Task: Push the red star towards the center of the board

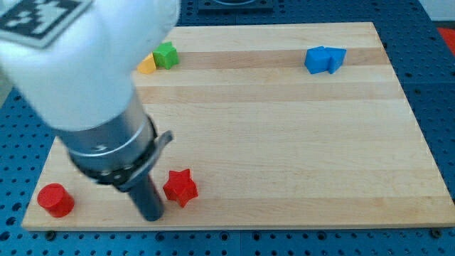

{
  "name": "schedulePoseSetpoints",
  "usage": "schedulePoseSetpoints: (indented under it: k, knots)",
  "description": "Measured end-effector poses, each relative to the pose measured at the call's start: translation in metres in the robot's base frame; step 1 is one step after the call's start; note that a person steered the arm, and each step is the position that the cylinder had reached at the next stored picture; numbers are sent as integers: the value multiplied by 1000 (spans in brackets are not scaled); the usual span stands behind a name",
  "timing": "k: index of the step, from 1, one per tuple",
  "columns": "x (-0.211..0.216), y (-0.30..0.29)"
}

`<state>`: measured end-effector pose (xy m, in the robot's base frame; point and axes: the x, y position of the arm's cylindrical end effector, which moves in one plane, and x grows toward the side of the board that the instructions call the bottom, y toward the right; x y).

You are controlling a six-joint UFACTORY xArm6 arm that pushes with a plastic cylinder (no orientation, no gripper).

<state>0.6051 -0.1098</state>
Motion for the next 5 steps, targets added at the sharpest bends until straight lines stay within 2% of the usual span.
schedulePoseSetpoints:
  k: [2,5]
  knots:
    - [-27,55]
    - [-60,15]
